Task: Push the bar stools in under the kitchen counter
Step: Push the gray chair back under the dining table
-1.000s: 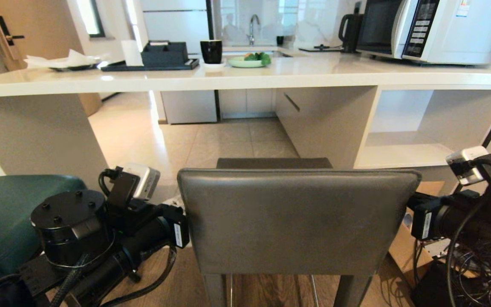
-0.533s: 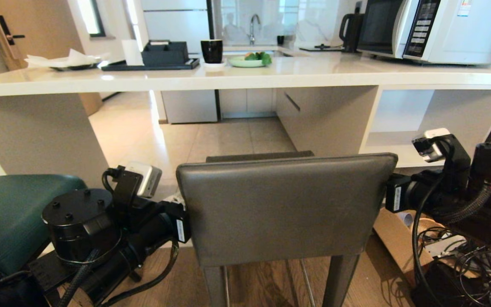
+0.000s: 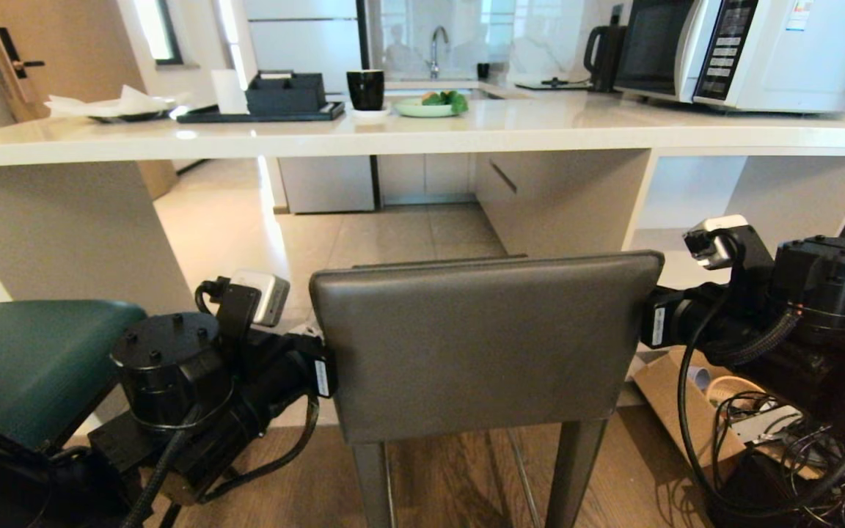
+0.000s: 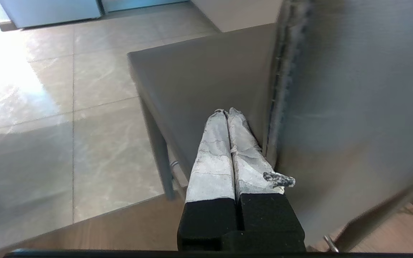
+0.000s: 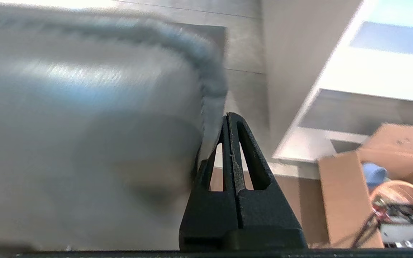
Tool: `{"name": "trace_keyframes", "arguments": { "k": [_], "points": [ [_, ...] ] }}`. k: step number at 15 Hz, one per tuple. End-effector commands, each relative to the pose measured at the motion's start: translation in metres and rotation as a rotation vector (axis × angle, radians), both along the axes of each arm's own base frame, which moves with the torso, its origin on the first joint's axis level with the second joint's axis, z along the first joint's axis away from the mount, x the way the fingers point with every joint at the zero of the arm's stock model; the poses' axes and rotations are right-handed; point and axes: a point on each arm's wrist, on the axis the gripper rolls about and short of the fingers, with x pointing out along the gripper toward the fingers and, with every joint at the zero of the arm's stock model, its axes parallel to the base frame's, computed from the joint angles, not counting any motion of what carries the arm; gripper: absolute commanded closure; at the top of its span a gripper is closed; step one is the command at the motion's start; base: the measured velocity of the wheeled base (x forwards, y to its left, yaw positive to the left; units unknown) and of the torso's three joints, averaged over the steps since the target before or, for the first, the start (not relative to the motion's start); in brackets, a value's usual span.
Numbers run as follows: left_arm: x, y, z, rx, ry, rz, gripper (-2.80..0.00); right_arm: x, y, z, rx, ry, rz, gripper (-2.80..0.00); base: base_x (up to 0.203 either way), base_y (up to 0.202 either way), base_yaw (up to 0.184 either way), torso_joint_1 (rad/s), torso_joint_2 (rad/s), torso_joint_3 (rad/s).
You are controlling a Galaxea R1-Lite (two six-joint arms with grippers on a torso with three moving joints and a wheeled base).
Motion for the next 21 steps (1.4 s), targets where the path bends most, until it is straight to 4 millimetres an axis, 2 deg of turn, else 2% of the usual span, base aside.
{"name": "trace_keyframes", "arguments": {
  "k": [1, 4, 7, 10, 15, 17, 21],
  "points": [
    [0.023, 0.003, 0.0, -0.01, -0.018, 0.059, 0.0, -0.007, 0.01, -0.006, -0.015, 0.029, 0.046, 0.0, 0.0, 0.0, 0.0, 0.0, 0.0, 0.0],
    [0.05, 0.013, 0.003, 0.021, -0.066, 0.128, 0.0, -0.002, 0.013, -0.006, -0.016, 0.027, 0.048, 0.0, 0.0, 0.0, 0.0, 0.0, 0.0, 0.0],
    [0.042, 0.01, 0.003, 0.025, -0.058, 0.107, 0.0, 0.008, 0.018, -0.009, -0.017, 0.032, 0.046, 0.0, 0.0, 0.0, 0.0, 0.0, 0.0, 0.0],
    [0.045, 0.016, 0.001, 0.028, -0.052, 0.126, 0.0, 0.023, 0.026, -0.007, -0.015, 0.013, 0.036, 0.0, 0.0, 0.0, 0.0, 0.0, 0.0, 0.0],
    [0.01, 0.002, -0.003, 0.03, -0.012, 0.022, 0.0, 0.036, 0.037, -0.014, -0.028, -0.017, 0.025, 0.0, 0.0, 0.0, 0.0, 0.0, 0.0, 0.0],
    [0.015, 0.001, -0.007, 0.038, -0.007, 0.037, 0.0, 0.033, 0.04, -0.015, -0.032, -0.014, 0.023, 0.0, 0.0, 0.0, 0.0, 0.0, 0.0, 0.0],
    [0.048, 0.006, -0.001, 0.024, -0.053, 0.107, 0.0, 0.029, 0.038, -0.026, -0.05, 0.023, 0.023, 0.0, 0.0, 0.0, 0.0, 0.0, 0.0, 0.0]
  ]
}}
